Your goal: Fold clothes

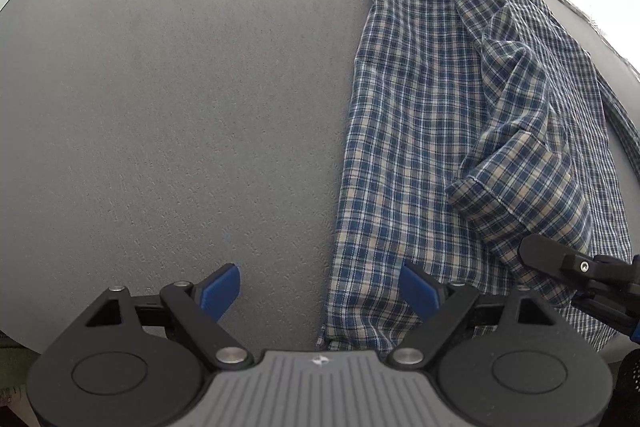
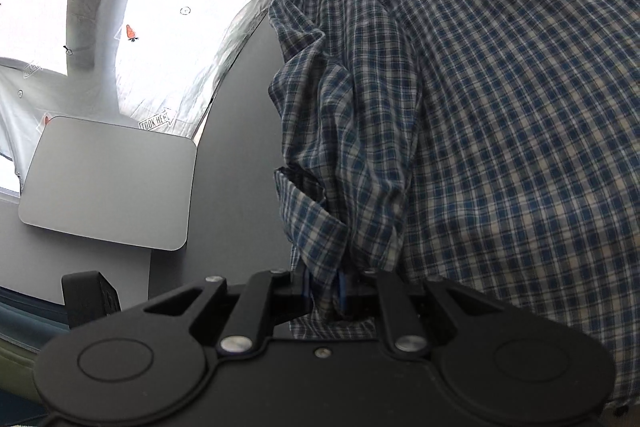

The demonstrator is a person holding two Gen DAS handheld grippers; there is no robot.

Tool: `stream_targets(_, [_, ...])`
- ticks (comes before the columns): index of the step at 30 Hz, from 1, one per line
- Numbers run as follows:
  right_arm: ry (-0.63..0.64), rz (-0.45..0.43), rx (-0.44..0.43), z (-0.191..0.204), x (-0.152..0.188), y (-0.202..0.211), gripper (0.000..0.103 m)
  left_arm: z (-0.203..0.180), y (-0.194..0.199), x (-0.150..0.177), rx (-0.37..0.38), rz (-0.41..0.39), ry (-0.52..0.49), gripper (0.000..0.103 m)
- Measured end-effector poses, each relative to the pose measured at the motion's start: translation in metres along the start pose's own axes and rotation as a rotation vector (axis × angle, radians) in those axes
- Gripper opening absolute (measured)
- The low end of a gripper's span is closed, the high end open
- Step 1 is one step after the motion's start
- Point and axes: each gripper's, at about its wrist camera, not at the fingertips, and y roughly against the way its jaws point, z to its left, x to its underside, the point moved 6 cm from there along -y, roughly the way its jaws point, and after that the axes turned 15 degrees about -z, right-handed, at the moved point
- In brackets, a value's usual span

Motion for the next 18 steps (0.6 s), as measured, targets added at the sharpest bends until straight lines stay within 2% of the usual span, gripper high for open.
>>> stream_targets(10, [0.032, 0.024, 0.046, -0.011, 0.005, 0.001, 0.014, -0.006, -0.014, 0.003, -0.006, 0.009, -0.024, 0.088])
stream_targets(15, [0.039, 0.023, 0.055, -0.012, 0.003, 0.005, 0.017, -0.008, -0.02, 0.006, -0.012, 0.011, -0.02, 0.088])
stream_targets(18, [0.063, 0.015, 0.036, -0.004, -0.001, 0.011, 0.029, -0.008, -0.023, 0.008, -0.022, 0.01, -0.012, 0.088])
